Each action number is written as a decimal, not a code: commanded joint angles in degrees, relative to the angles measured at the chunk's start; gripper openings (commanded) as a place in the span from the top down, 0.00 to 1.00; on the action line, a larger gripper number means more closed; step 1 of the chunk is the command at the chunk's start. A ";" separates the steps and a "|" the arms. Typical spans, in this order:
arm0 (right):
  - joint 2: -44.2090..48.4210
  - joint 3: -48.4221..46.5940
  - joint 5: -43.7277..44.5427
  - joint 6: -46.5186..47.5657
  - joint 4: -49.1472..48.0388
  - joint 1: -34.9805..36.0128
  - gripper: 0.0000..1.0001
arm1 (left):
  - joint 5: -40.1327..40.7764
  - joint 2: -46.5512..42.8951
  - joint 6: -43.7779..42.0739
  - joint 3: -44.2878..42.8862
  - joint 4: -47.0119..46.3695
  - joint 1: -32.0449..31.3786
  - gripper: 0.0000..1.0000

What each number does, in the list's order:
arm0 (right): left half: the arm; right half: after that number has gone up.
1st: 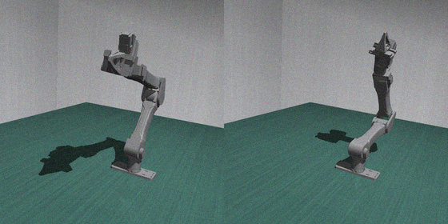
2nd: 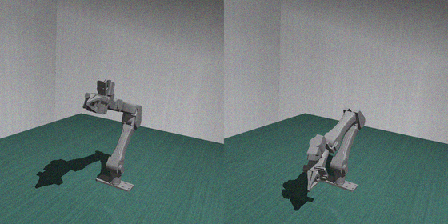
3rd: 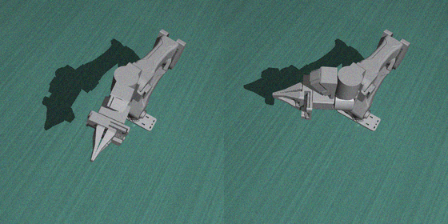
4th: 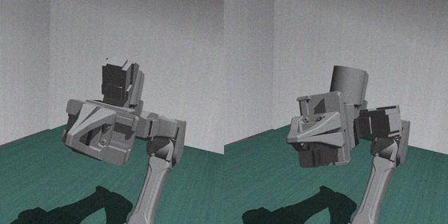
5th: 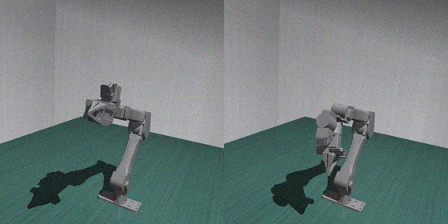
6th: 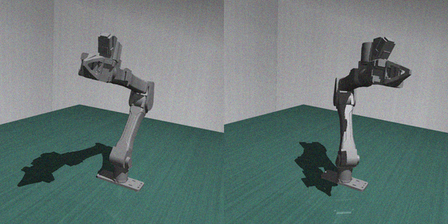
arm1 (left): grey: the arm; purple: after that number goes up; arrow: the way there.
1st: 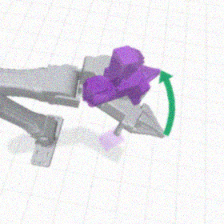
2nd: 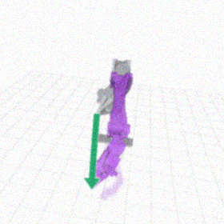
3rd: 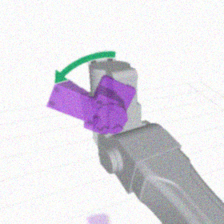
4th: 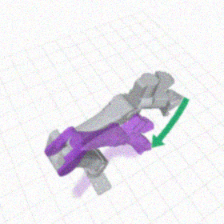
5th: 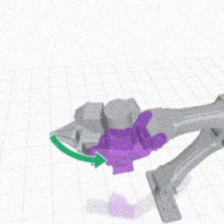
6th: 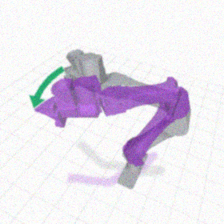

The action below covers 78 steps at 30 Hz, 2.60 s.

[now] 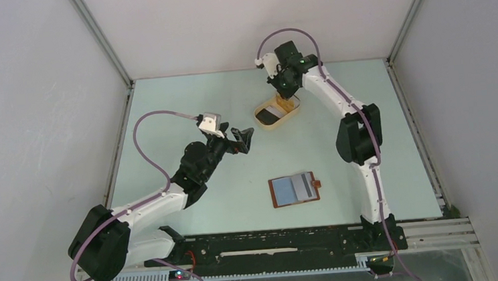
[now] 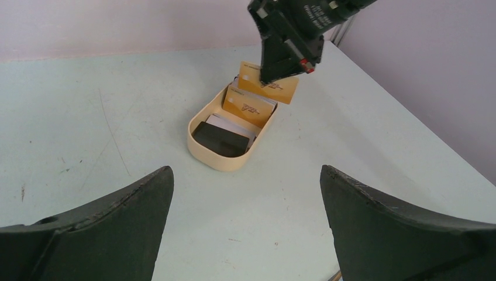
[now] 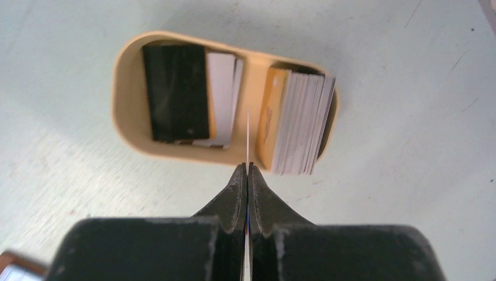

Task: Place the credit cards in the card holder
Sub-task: Pick up the credit card from the storage box, then insert the credit card into the card holder.

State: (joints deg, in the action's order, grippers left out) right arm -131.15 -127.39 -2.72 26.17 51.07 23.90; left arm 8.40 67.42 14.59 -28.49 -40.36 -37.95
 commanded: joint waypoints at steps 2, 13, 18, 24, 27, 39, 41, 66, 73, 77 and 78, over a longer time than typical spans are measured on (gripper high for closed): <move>12.48 6.82 -12.14 -1.75 0.95 -0.87 1.00 | -2.14 -2.13 0.59 1.60 -3.50 0.42 0.00; 48.84 45.54 -41.53 -8.03 -16.02 -3.85 1.00 | -24.38 -8.85 21.34 11.25 -13.66 0.75 0.00; 62.90 65.34 -61.72 -17.56 -28.12 -10.04 1.00 | -26.30 -6.97 33.16 20.36 -35.62 -3.91 0.01; 69.06 79.53 -76.54 -27.70 -39.77 -13.75 1.00 | -14.92 -2.92 30.59 19.70 -40.71 -18.02 0.02; 68.53 81.94 -78.16 -31.10 -41.82 -14.20 1.00 | -10.47 -0.20 30.29 18.44 -40.79 -21.14 0.04; 64.96 80.46 -76.93 -36.08 -42.60 -10.08 1.00 | -5.84 11.62 36.51 11.29 -46.49 -21.72 0.33; 64.58 80.46 -76.95 -36.65 -43.09 -9.65 1.00 | -6.20 13.01 36.97 9.67 -46.48 -21.81 0.37; 69.40 69.94 -59.85 11.19 -5.39 -8.73 0.42 | -16.05 8.33 41.05 19.26 -43.04 -16.06 1.00; 73.27 79.13 -48.01 38.32 0.85 -7.05 0.42 | -24.70 0.91 37.37 13.34 -8.72 -13.51 1.00; 75.49 85.81 -42.90 47.42 -1.61 -3.62 0.43 | -24.77 3.32 35.99 10.83 -4.53 -13.11 1.00; 75.88 86.91 -41.37 47.94 -3.39 -2.82 0.43 | -25.04 4.79 36.30 10.45 -5.50 -12.86 1.00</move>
State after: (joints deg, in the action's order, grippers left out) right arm -57.41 -43.48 -51.27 60.45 48.29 18.50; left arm -13.82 69.78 53.34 -13.65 -53.23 -51.59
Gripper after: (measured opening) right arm 0.571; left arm 0.009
